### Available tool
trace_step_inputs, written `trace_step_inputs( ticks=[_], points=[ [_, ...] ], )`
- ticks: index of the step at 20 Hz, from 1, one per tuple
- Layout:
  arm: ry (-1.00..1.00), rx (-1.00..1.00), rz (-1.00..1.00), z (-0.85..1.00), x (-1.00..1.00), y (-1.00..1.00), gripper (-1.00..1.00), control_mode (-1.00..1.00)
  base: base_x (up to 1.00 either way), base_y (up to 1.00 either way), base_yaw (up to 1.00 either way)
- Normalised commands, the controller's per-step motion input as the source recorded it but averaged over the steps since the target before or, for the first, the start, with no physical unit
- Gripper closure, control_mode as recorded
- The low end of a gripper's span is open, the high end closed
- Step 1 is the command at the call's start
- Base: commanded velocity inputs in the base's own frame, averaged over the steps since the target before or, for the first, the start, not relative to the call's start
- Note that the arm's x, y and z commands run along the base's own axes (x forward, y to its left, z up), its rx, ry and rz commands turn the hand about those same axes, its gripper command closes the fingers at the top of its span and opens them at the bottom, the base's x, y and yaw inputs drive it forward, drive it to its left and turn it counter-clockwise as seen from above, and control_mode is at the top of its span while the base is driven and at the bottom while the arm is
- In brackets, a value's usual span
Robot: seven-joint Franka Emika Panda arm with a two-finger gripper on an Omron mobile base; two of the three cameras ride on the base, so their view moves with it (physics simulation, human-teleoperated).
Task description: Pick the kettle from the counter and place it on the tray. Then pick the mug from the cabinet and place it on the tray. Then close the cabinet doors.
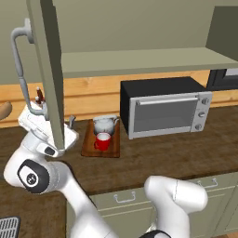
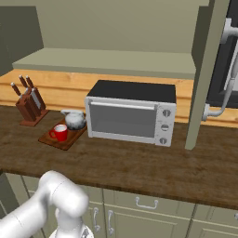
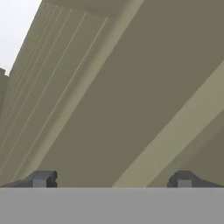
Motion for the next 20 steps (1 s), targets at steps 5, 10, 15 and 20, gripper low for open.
trace_step_inputs(
  ticks=[5,10,15,20],
  points=[
    [-0.23,0.02,0.08,0.32,-0.09,-0.57,-1.0,-1.0,0.0,0.0,0.0],
    [-0.16,0.06,0.08,0.39,-0.02,-0.72,-1.0,-1.0,0.0,0.0,0.0],
    [-0.04,0.11,0.07,0.6,0.01,-0.73,-1.0,-1.0,0.0,0.0,0.0],
    [0.0,0.1,0.07,0.69,0.15,-0.71,-1.0,-1.0,0.0,0.0,0.0]
  ],
)
